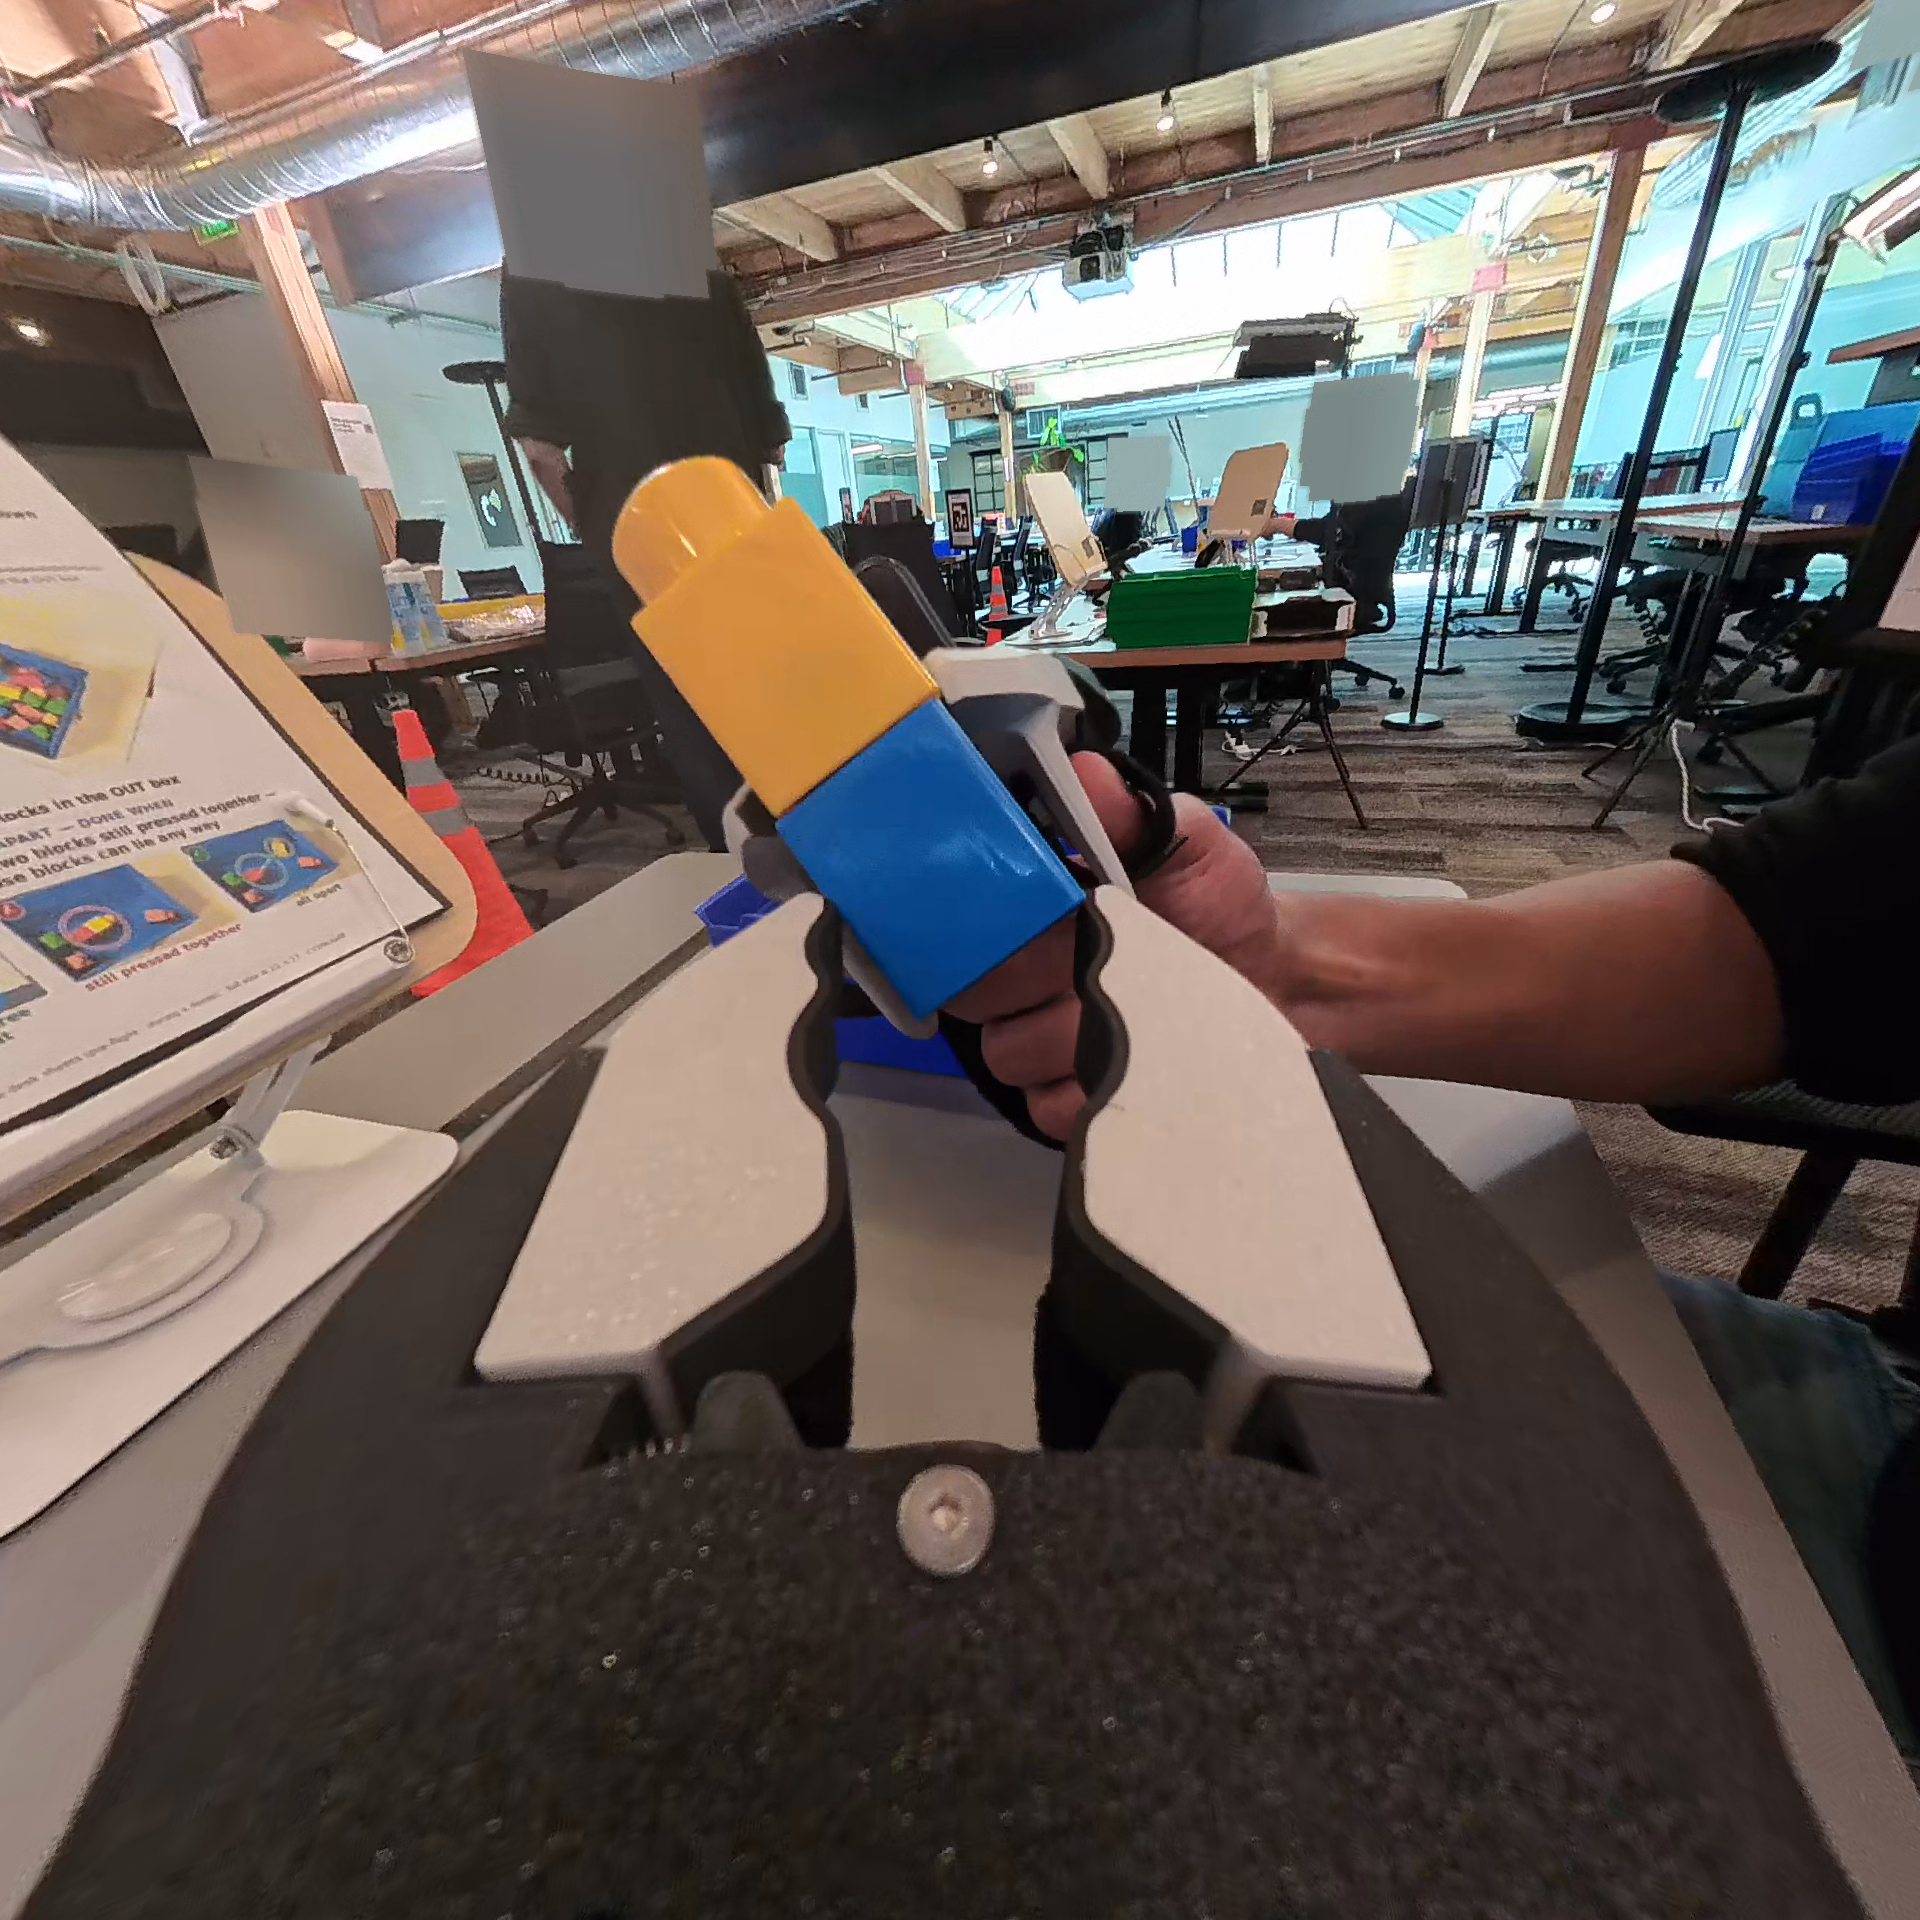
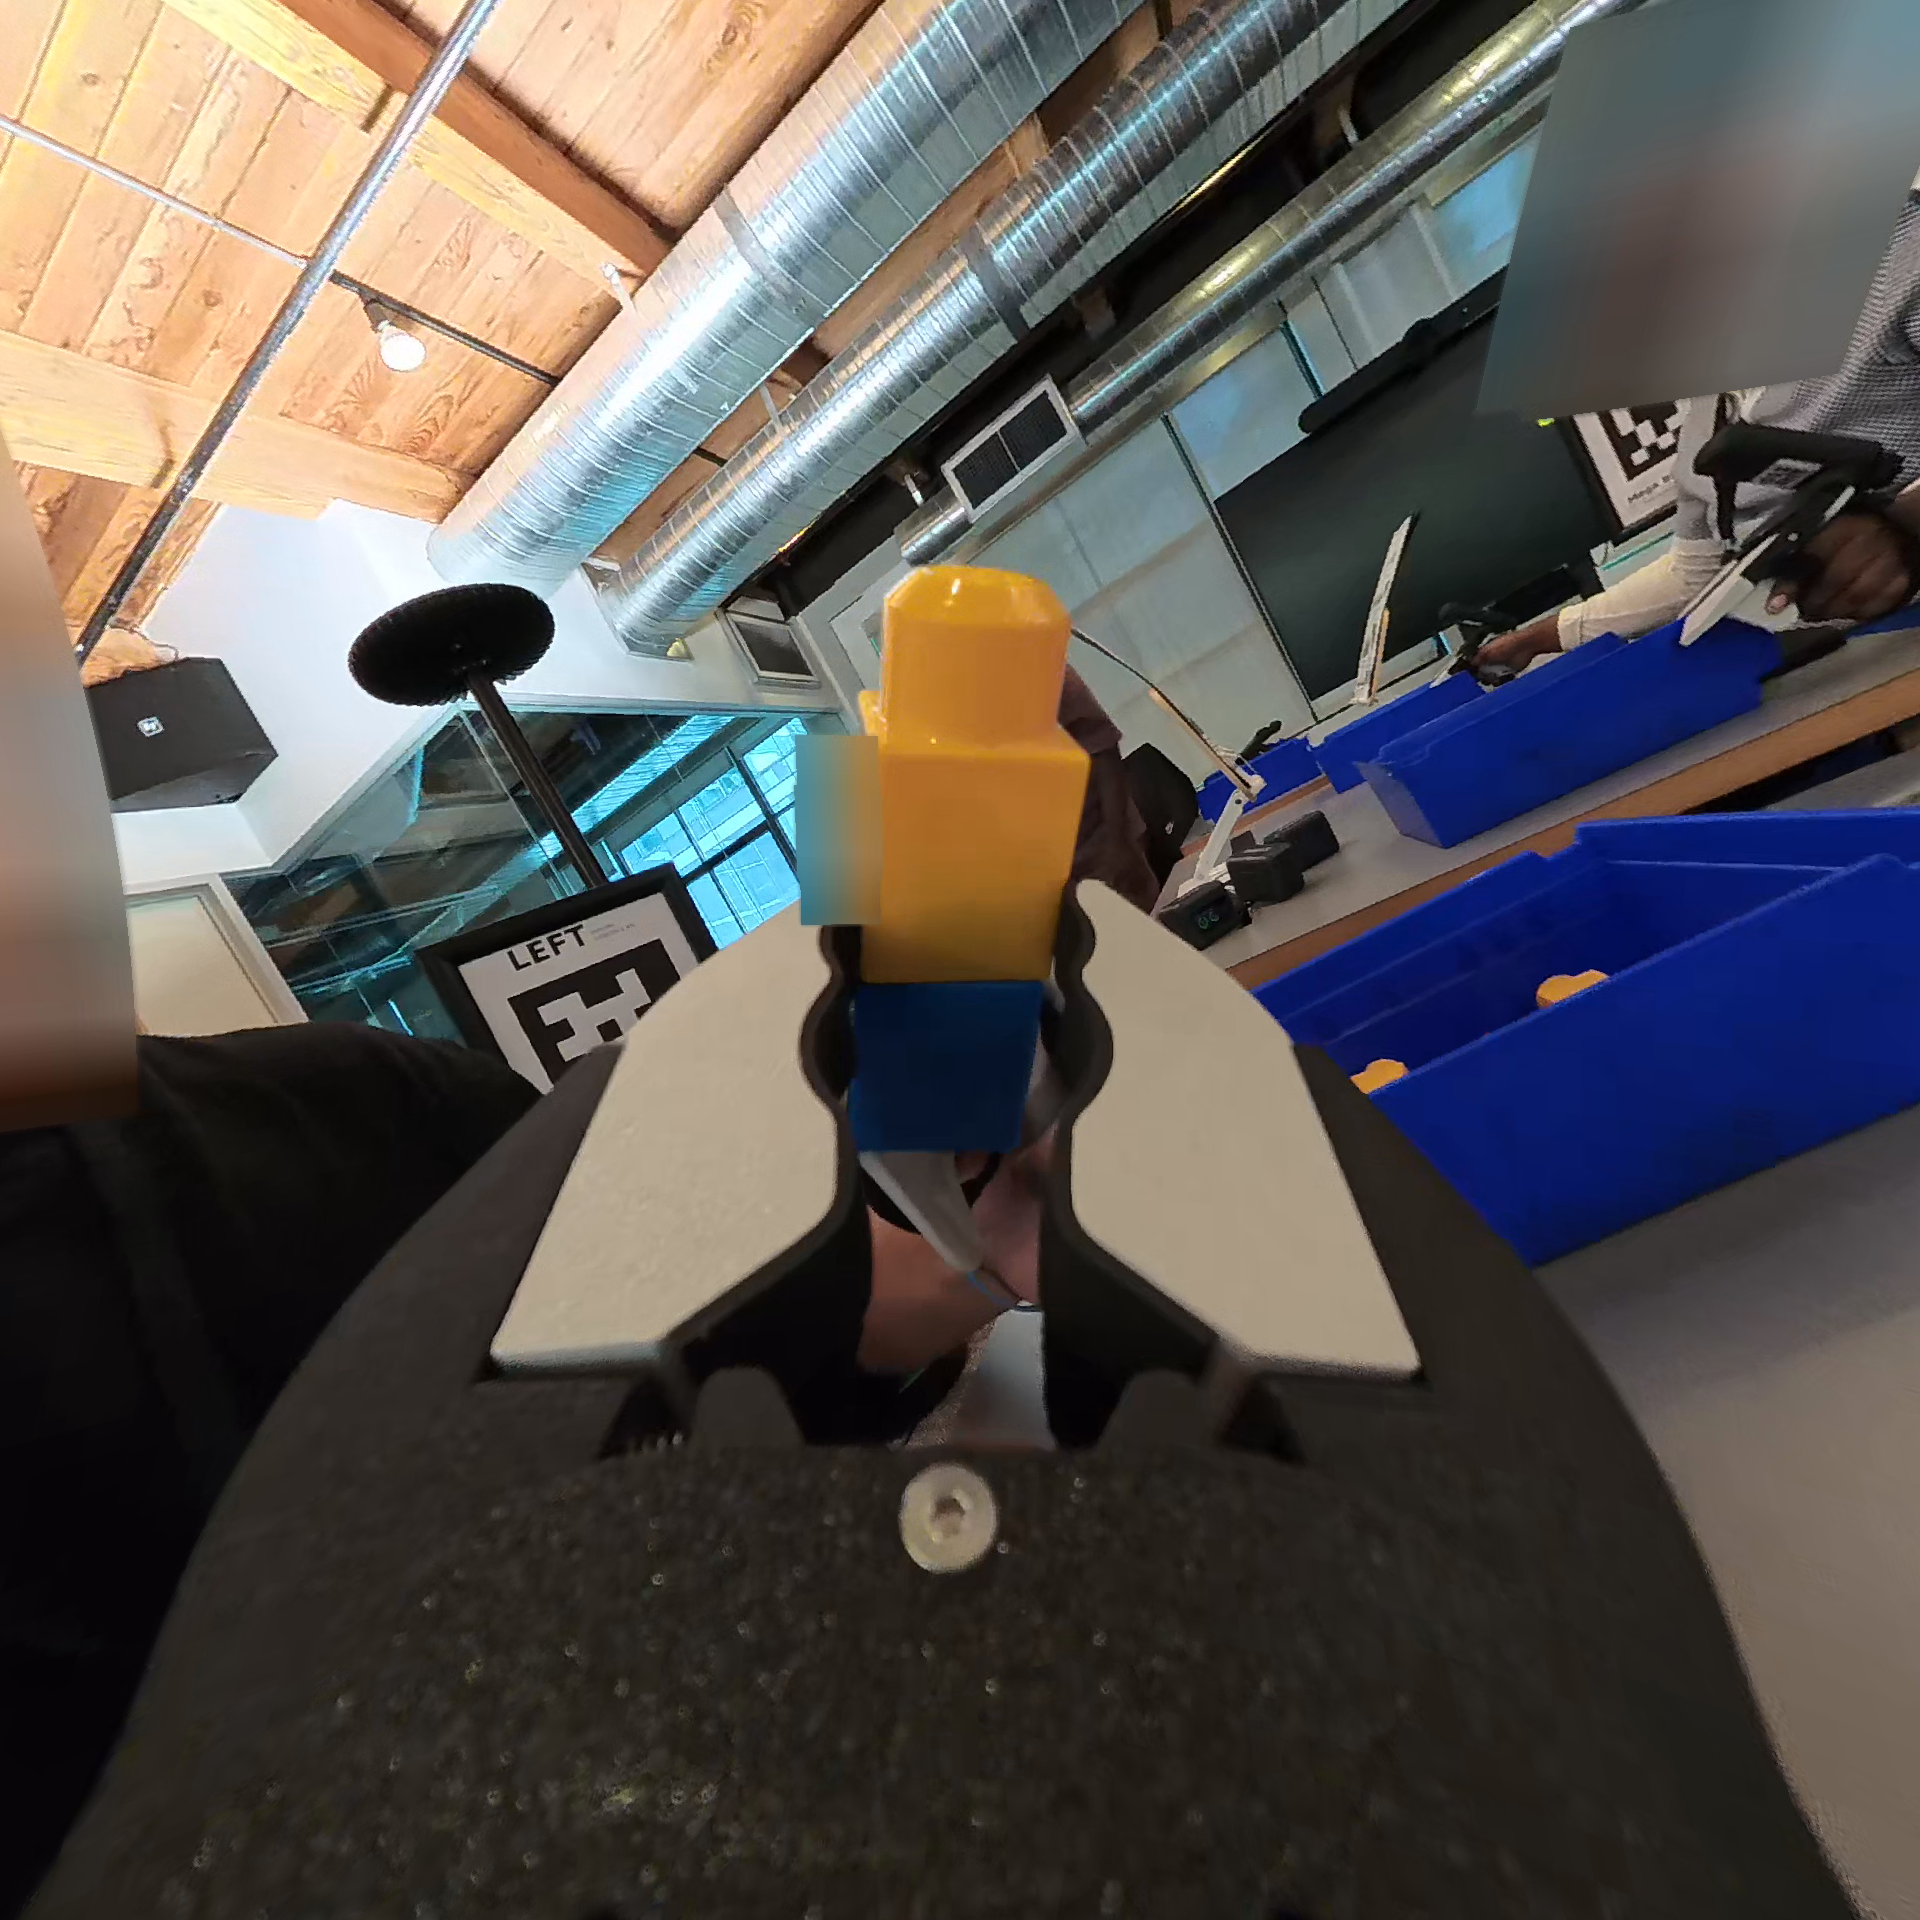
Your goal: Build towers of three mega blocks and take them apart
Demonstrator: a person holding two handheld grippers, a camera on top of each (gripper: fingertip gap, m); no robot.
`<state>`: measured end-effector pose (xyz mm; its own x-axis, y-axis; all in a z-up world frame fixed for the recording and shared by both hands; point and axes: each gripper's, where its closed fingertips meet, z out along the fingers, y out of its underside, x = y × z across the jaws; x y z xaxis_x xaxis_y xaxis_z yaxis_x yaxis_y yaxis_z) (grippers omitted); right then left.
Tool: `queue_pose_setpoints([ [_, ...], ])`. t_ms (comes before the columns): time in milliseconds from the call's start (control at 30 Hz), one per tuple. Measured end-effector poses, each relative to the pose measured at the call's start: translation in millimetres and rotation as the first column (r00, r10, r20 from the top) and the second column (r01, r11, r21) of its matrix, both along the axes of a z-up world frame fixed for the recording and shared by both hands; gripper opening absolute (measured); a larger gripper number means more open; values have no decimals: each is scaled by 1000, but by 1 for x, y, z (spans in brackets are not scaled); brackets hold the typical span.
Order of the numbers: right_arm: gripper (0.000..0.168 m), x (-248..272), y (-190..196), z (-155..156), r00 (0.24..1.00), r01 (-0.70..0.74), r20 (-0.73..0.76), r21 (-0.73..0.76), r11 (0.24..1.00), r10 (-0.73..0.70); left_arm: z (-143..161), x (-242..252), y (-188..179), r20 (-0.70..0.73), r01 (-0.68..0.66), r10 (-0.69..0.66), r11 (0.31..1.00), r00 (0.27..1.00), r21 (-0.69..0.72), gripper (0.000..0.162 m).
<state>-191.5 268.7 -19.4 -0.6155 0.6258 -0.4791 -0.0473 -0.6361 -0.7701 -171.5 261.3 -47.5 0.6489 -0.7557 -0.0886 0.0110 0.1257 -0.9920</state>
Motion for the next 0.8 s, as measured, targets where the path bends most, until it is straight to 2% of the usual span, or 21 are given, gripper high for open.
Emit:
queue_pose_setpoints([
  [133, 38, 4, 3, -1, 1000, 22, -2, 7, 1000, -22, -3, 3, 1, 29, 24, -24, 1000, 999, -13, 42],
  [200, 57, 6, 4, -7, 999, 31, 21, 9, 999, -31, -1, 7, -2, 55, 53, -52, 999, 997, -10, 42],
  [300, 59, 8, -3, -18, 999, -10, 45, 13, 1000, 9, 0, 7, -3, 118, 82, -79, 996, 990, -21, 42],
  [367, 55, 10, -5, -18, 999, -18, 34, 0, 1000, 18, -8, 6, 2, 104, 65, -62, 997, 993, -31, 42],
  [500, 36, 10, 2, -25, 998, 0, 68, -9, 1000, 1, -21, 11, 6, 83, 57, -54, 998, 995, -33, 42],
  [667, 36, 15, 7, -41, 991, 10, 131, -28, 1000, -6, -36, 16, 12, 44, 30, -25, 994, 999, -103, 43],
  [733, 36, 20, 8, -44, 989, 33, 142, -25, 999, -29, -43, 15, 12, 27, -7, 10, 992, 1000, -126, 49],
  [800, 36, 28, 11, -44, 988, 81, 133, 2, 997, -81, -53, 13, 8, 21, -43, 48, 983, 999, -181, 64],
])
